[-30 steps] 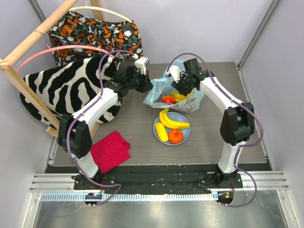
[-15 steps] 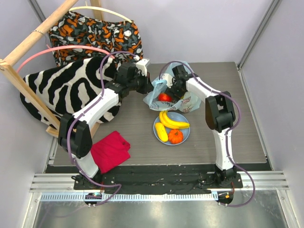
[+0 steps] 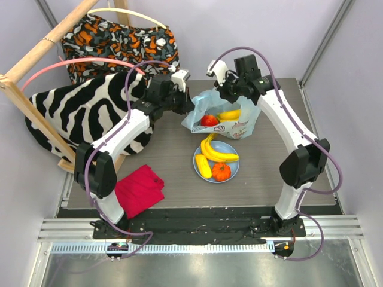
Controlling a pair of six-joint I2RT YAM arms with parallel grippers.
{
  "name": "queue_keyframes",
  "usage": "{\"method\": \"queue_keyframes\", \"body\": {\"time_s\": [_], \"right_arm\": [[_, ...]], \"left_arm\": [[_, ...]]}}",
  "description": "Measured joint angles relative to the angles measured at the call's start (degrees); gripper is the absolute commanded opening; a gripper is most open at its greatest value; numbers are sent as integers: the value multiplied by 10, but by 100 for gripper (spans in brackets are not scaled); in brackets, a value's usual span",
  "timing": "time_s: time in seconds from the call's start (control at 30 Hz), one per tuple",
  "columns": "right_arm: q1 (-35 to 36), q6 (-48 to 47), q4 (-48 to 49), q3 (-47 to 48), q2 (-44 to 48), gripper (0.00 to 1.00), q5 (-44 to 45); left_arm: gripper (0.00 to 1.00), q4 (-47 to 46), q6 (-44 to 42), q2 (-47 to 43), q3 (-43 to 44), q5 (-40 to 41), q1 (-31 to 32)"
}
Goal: Take the fake fruits out of the plastic bag
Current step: Adjust the plastic bag at the center of the board.
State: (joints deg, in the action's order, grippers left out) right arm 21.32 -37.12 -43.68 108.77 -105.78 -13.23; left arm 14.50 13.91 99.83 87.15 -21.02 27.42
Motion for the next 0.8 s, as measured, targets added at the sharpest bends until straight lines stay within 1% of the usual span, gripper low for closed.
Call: {"method": "queue_keyframes", "body": {"time_s": [0.03, 0.07, 0.1, 0.13, 0.23, 0.3, 0.37, 0.47, 0.53, 0.6, 0.63, 0.67, 0.73, 0.8], "right_arm": [[0, 7, -4, 3, 11, 6, -12], [1, 14, -6, 4, 17, 10, -22], [1, 23, -10, 4, 22, 19, -34], [1, 29, -13, 4, 23, 21, -40], [4, 37, -13, -13, 22, 20, -32], [5, 37, -9, -35, 18, 16, -5], [6, 31, 2, -63, 13, 14, 33], [6, 38, 22, -155, 14, 11, 96], [6, 49, 42, -257, 40, 12, 122], [4, 61, 47, -367, 93, 25, 145], [3, 68, 52, -416, 128, 33, 157], [3, 73, 56, -452, 164, 43, 170], [3, 82, 73, -474, 216, 52, 189], [3, 85, 99, -449, 224, 54, 196]], "left_arm": [[0, -1, 0, 1, 4, 0, 0], [0, -1, 0, 2, 7, 0, 0], [0, -1, 2, 2, 9, 0, 0], [0, -2, 3, 3, 11, 0, 0], [0, -1, 5, 4, 11, 0, 0], [0, -1, 7, 4, 11, 0, 0], [0, -4, 7, 3, 7, 0, 1], [0, -9, 9, -5, -19, 0, 2], [0, -8, 9, -14, -43, 0, 4], [0, -4, 9, -25, -64, 0, 6], [0, -2, 8, -29, -71, 0, 6], [0, -2, 8, -32, -76, 0, 7], [0, -1, 9, -37, -83, 0, 7], [0, -1, 10, -38, -85, -1, 8]]}}
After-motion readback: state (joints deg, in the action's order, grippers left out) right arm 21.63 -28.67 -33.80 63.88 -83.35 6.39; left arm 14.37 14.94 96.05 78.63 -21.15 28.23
